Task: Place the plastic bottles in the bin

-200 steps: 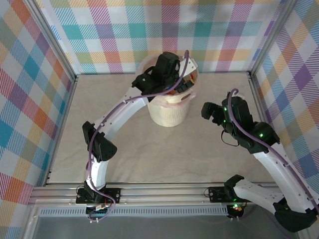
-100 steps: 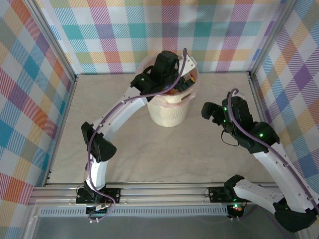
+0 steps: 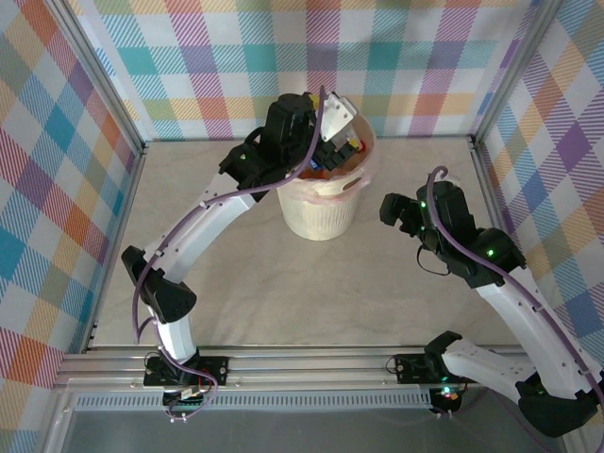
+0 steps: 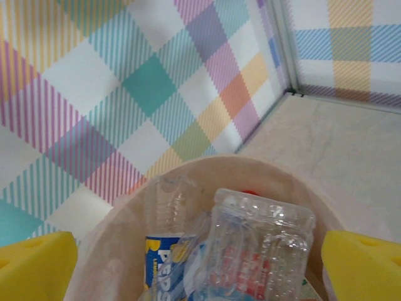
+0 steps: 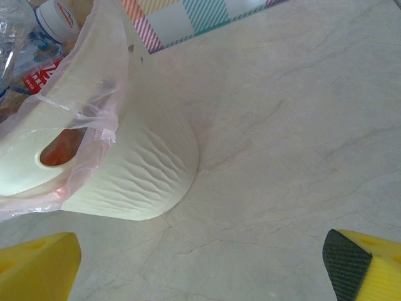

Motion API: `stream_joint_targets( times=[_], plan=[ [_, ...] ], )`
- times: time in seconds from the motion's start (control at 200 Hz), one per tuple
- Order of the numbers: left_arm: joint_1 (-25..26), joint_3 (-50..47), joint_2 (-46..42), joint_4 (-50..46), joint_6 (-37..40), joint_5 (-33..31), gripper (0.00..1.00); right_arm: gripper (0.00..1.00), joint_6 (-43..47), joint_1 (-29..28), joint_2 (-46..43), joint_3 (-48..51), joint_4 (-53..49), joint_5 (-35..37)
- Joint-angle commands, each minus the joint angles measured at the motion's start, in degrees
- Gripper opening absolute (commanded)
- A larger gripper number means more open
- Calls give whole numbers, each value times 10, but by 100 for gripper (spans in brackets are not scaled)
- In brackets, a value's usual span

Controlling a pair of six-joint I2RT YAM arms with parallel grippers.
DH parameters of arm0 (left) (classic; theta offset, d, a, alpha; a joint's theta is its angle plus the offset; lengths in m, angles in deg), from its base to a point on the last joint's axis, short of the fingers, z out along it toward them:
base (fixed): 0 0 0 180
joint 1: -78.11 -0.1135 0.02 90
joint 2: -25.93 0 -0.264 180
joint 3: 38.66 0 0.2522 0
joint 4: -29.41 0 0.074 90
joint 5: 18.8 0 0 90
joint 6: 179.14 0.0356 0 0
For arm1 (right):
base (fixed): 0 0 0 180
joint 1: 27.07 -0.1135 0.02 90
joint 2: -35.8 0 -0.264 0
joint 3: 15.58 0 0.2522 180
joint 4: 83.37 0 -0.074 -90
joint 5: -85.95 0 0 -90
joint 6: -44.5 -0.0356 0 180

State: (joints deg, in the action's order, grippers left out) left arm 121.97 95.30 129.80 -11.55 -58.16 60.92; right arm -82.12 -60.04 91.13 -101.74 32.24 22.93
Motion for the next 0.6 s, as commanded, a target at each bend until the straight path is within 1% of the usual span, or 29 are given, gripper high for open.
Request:
stream_joint_targets(
  times=[0.0,0.08,0.205,0.235,0.48,0.595],
  plan=[
    [10,-9,11,6,-7,-56,91,100,4,3,-7,-5,0,0],
    [9,-13,19,-5,-7,-61,84,100,3,4,-8,-3,-1,1],
    [9,-27,25,-2,-13,-73,66,100,4,4,-13,-1,-2,1],
    [8,-29,26,-2,-14,-75,65,100,3,4,-14,-2,-1,1],
    [4,-54,39,17,-18,-60,67,100,3,5,-18,2,1,3],
    [3,-55,49,23,-15,-71,68,100,3,5,-18,2,1,1]
  ],
)
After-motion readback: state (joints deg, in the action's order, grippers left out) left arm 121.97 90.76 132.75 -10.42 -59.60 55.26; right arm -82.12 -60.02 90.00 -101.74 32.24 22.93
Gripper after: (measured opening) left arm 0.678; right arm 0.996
